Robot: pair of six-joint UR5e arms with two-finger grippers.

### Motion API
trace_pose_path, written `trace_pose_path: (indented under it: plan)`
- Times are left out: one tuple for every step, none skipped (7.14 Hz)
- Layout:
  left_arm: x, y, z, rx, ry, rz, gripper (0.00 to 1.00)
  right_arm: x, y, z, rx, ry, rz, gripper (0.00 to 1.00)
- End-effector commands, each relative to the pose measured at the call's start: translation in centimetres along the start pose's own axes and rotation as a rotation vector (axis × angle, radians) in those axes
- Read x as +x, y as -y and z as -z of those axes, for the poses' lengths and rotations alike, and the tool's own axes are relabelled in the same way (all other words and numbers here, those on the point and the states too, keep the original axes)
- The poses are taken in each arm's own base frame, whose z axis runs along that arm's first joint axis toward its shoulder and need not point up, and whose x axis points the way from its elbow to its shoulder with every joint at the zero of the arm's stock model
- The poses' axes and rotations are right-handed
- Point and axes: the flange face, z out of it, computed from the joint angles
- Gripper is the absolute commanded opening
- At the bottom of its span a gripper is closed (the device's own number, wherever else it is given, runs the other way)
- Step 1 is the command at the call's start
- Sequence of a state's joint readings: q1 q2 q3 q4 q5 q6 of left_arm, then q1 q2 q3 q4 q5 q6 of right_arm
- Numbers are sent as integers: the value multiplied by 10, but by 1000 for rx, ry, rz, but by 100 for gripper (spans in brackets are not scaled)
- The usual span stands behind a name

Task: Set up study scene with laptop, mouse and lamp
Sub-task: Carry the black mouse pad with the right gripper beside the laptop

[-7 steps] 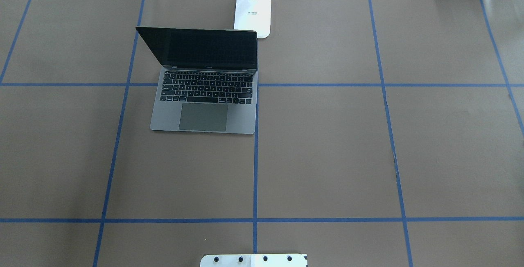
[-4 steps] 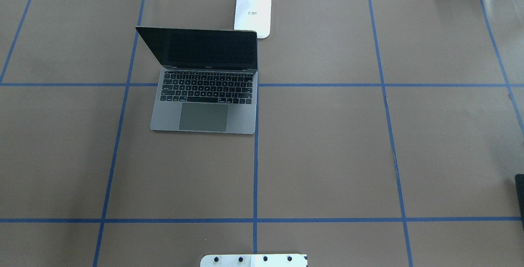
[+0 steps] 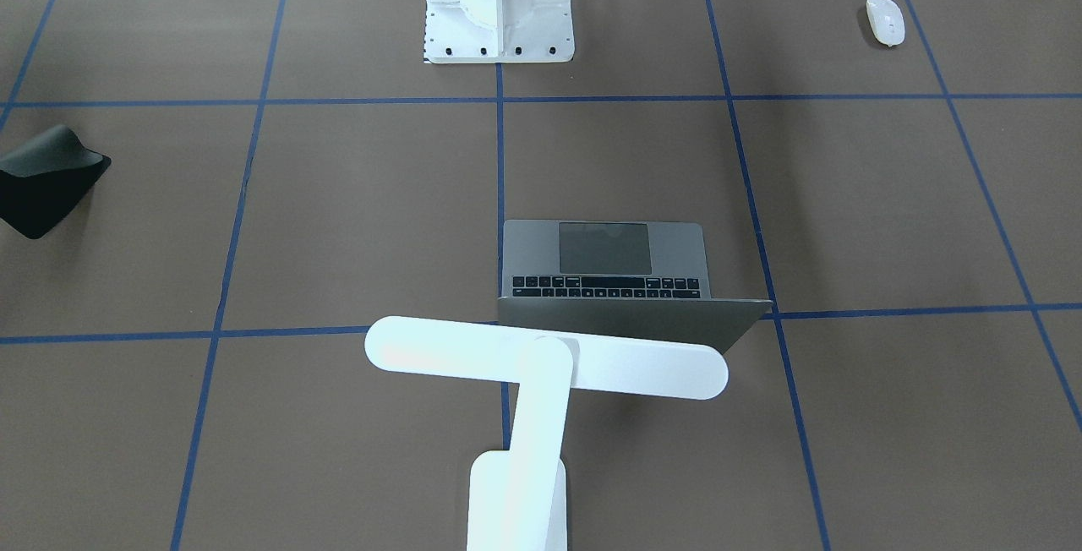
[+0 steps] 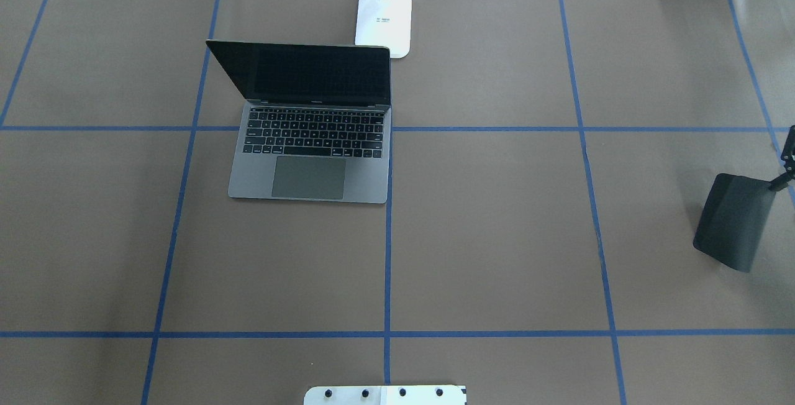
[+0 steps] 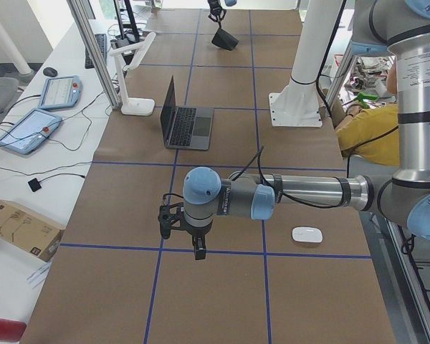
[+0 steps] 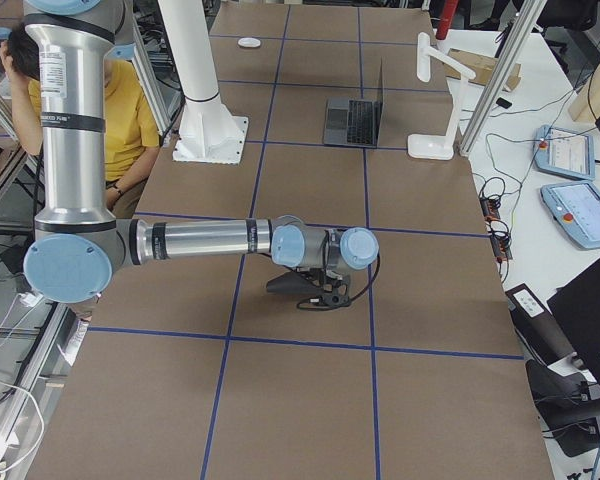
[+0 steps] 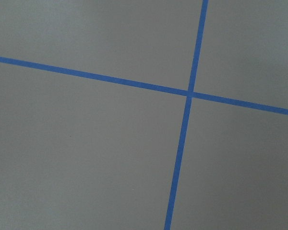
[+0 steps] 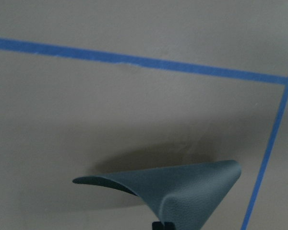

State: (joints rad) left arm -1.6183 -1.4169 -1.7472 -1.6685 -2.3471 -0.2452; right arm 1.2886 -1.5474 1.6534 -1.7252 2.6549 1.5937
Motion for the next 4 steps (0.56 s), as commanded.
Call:
trace_pose_path:
  plan:
    - [-1, 0, -2, -4, 1, 5, 100, -62, -107, -4, -2, -4, -29, 0]
    - [-1, 0, -2, -5, 1, 7, 100, -82, -157, -11, 3, -12, -24, 0]
    - [-1, 0, -2, -5, 1, 7, 100, -100, -195, -15, -2, -17, 2, 0]
    - [-2, 0, -3, -6, 1, 8, 100, -118, -233, -22, 0, -25, 26, 0]
